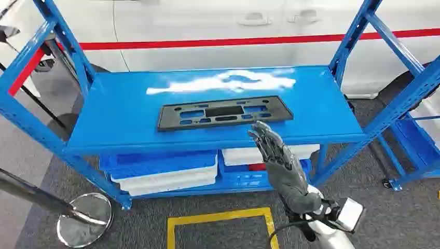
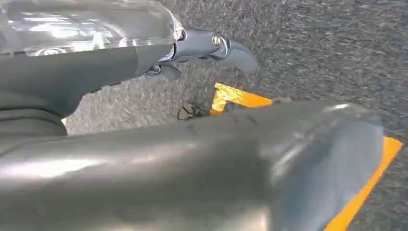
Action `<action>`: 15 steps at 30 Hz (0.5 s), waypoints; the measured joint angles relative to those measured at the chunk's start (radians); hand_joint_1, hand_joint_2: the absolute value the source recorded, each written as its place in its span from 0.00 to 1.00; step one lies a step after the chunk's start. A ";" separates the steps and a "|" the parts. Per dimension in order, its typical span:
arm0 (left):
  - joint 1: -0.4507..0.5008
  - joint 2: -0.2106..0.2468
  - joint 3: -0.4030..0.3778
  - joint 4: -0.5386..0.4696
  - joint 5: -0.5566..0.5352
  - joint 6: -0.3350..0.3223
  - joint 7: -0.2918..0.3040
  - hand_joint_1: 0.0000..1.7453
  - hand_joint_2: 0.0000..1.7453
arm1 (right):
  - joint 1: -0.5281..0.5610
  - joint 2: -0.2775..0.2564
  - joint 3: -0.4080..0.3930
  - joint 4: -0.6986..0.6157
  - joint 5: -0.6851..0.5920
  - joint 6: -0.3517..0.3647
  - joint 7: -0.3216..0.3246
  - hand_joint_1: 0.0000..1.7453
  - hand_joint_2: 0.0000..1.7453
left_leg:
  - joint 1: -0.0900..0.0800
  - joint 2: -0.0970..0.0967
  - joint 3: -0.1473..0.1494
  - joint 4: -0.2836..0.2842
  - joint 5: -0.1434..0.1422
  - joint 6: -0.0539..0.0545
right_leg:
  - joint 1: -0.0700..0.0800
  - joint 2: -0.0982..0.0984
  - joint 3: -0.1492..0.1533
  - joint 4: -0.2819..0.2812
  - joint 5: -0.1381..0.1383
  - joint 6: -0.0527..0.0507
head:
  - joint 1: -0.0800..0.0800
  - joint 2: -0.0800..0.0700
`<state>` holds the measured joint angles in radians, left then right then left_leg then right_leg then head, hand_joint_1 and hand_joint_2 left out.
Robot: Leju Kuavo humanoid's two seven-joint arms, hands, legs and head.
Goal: Take the parts from the cabinet and place them on the table.
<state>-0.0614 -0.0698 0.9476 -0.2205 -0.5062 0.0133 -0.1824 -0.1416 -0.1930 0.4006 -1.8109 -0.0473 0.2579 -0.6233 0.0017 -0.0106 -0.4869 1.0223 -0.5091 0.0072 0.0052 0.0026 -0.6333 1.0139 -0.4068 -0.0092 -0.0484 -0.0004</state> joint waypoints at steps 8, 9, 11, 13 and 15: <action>0.006 0.000 0.000 0.000 -0.011 -0.002 -0.006 0.00 0.00 | 0.055 0.003 0.016 0.006 0.061 0.000 0.001 0.00 0.00 | 0.003 0.004 -0.200 0.263 -0.092 -0.010 | 0.001 -0.001 0.078 -0.012 -0.052 -0.020 | 0.000 0.000; 0.006 0.000 0.000 0.000 -0.011 -0.002 -0.006 0.00 0.00 | 0.065 0.005 0.020 0.007 0.069 -0.002 0.002 0.00 0.00 | 0.003 0.004 -0.179 0.192 -0.044 -0.008 | 0.000 0.000 0.092 -0.011 -0.061 -0.018 | 0.000 0.000; 0.008 0.000 0.000 0.000 -0.013 0.001 -0.007 0.00 0.00 | 0.077 0.012 0.027 0.007 0.080 -0.002 0.002 0.00 0.00 | 0.003 0.006 -0.128 0.021 0.096 -0.003 | 0.000 -0.002 0.113 -0.012 -0.082 -0.011 | 0.000 0.000; 0.006 0.000 0.000 0.001 -0.018 0.001 -0.006 0.00 0.00 | 0.082 0.016 0.031 0.011 0.084 -0.002 0.002 0.00 0.00 | -0.005 0.006 -0.130 0.011 0.062 0.012 | 0.004 0.002 0.112 -0.007 -0.094 0.003 | 0.000 0.000; 0.009 -0.002 0.000 0.002 -0.017 0.002 -0.006 0.00 0.00 | 0.085 0.016 0.034 0.012 0.087 -0.002 0.003 0.00 0.00 | -0.003 0.006 -0.127 0.005 0.077 0.025 | 0.004 0.003 0.120 0.003 -0.094 0.014 | 0.000 0.000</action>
<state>-0.0527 -0.0717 0.9476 -0.2190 -0.5230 0.0149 -0.1888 -0.0563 -0.1770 0.4349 -1.7990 0.0401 0.2564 -0.6207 -0.0014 -0.0049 -0.6142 1.0274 -0.4323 0.0324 0.0096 0.0054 -0.5138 1.0168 -0.5012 0.0044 -0.0488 -0.0004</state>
